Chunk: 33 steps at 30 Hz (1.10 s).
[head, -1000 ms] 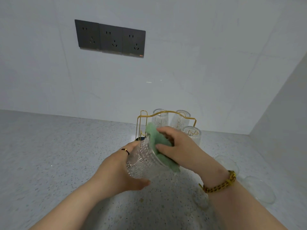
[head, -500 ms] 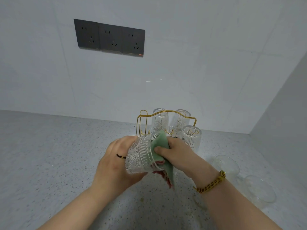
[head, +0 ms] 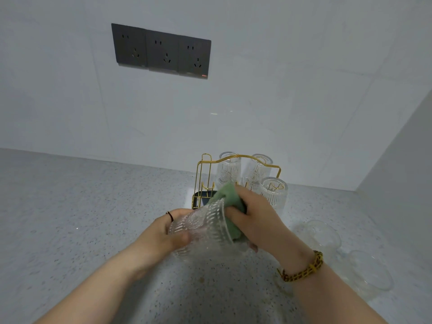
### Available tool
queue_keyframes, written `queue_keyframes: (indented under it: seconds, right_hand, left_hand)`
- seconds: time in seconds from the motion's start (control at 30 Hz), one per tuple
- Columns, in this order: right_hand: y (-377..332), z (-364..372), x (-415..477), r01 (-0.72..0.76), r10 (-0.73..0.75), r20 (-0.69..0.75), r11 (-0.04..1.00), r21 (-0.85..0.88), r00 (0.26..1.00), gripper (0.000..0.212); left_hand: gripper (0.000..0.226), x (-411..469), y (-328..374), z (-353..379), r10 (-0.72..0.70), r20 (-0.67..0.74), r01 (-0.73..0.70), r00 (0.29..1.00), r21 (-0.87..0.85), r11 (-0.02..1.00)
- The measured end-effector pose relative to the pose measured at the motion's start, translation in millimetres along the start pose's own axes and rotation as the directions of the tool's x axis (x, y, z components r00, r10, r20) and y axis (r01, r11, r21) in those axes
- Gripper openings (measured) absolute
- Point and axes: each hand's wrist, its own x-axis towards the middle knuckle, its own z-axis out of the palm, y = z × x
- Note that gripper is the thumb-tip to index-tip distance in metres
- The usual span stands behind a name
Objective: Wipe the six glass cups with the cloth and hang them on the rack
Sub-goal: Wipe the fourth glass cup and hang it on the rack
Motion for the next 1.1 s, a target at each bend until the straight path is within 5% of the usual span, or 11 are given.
queue_keyframes:
  seconds: [0.1, 0.17, 0.23, 0.4, 0.47, 0.6, 0.7, 0.77, 0.93, 1.03, 1.1]
  right_hand:
    - [10.2, 1.7, 3.7, -0.25, 0.245, 0.054, 0.922, 0.294, 0.968, 0.01]
    - [15.9, 4.9, 3.0, -0.364, 0.332, 0.151, 0.813, 0.456, 0.931, 0.01]
    - [17.1, 5.2, 1.7, -0.31, 0.299, 0.093, 0.86, 0.404, 0.95, 0.008]
    - [0.4, -0.1, -5.1, 0.045, -0.043, -0.042, 0.999, 0.027, 0.998, 0.013]
    - [-5.1, -0.1, -6.3, 0.112, -0.114, -0.035, 0.993, -0.042, 0.993, 0.022]
    - [2.6, 2.7, -1.0, -0.06, 0.069, -0.048, 0.986, 0.158, 0.996, 0.011]
    - [9.7, 15.5, -3.9, -0.284, 0.266, 0.116, 0.776, 0.563, 0.957, 0.012]
    - [10.9, 17.1, -2.6, -0.308, 0.286, 0.142, 0.695, 0.649, 0.947, 0.015]
    - [1.3, 5.0, 1.8, -0.02, 0.031, -0.038, 0.966, 0.258, 0.999, 0.013]
    - [-1.9, 6.5, -0.5, 0.124, -0.124, -0.009, 0.99, 0.074, 0.992, 0.021]
    - [2.0, 8.5, 0.4, 0.076, -0.07, -0.047, 0.986, 0.145, 0.996, 0.018]
  left_hand:
    - [0.062, -1.9, 10.8, 15.7, 0.143, -0.308, -0.075, 0.94, 0.224, 0.972]
    - [0.073, -2.1, 13.2, 22.6, 0.208, -0.341, -0.088, 0.917, 0.335, 0.938]
    - [0.072, -1.2, 12.1, 21.0, 0.19, -0.272, -0.092, 0.943, 0.336, 0.937]
    - [0.093, 0.3, -2.0, 0.4, -0.096, 0.138, 0.127, 0.986, -0.234, 0.964]
    - [0.086, 1.0, -7.6, -2.4, -0.081, 0.184, 0.137, 0.98, -0.32, 0.938]
    - [0.099, -0.3, 2.5, 10.3, 0.116, -0.109, -0.119, 0.987, -0.017, 0.993]
    - [0.073, -8.1, 15.8, 23.5, 0.211, -0.263, -0.173, 0.941, 0.16, 0.972]
    - [0.074, -8.4, 14.7, 23.3, 0.207, -0.253, -0.157, 0.945, 0.204, 0.966]
    - [0.095, -2.4, 4.5, -6.1, -0.073, 0.044, 0.085, 0.996, -0.367, 0.926]
    - [0.099, -4.8, -3.9, -7.4, -0.179, 0.171, 0.234, 0.969, -0.397, 0.888]
    - [0.106, -3.9, -5.8, -4.4, -0.163, 0.103, 0.19, 0.981, -0.368, 0.91]
